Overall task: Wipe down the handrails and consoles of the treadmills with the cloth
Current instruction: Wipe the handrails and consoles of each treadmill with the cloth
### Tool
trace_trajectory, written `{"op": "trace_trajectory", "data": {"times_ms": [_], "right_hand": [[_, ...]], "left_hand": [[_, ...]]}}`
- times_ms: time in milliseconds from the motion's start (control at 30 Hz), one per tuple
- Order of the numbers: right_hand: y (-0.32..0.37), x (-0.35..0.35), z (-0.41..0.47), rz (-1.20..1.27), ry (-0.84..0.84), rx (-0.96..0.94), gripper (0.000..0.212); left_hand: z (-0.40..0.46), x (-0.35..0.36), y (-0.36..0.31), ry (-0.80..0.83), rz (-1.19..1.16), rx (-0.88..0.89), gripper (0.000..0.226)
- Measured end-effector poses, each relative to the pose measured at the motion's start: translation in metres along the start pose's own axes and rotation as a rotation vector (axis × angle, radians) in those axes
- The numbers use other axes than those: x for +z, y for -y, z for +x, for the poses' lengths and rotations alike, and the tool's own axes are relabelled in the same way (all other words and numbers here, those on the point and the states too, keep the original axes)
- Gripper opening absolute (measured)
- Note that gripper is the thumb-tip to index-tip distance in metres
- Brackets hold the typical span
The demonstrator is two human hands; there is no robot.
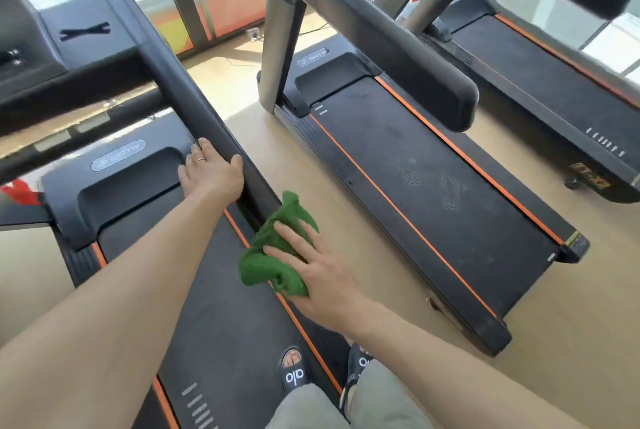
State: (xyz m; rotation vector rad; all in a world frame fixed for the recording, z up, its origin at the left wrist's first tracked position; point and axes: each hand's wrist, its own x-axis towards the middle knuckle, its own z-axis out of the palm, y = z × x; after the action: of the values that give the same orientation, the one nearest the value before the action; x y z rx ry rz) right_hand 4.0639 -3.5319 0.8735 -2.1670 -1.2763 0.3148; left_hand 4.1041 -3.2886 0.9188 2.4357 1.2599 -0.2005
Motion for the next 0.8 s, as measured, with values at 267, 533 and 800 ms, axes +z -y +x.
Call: {"op": "trace_trajectory", "data": {"times_ms": [267,533,800], "right_hand": [[-0.06,-0.107,-0.025,1.876,-0.415,0.938,0.06],[-0.102,-0.191,-0.018,2.046,-0.409,0.712,0.074],[-0.129,-0.224,0.005,2.03,-0.376,0.721,0.078]], "left_hand": [[-0.064,0.02,-0.088,-0.082,-0.058,0.224,0.075],[-0.1,0.035,-0.163,0.292,-0.434,0.189,0.059],[-0.098,0.049,-0.233,0.564,-0.734,0.241,0.045]]}}
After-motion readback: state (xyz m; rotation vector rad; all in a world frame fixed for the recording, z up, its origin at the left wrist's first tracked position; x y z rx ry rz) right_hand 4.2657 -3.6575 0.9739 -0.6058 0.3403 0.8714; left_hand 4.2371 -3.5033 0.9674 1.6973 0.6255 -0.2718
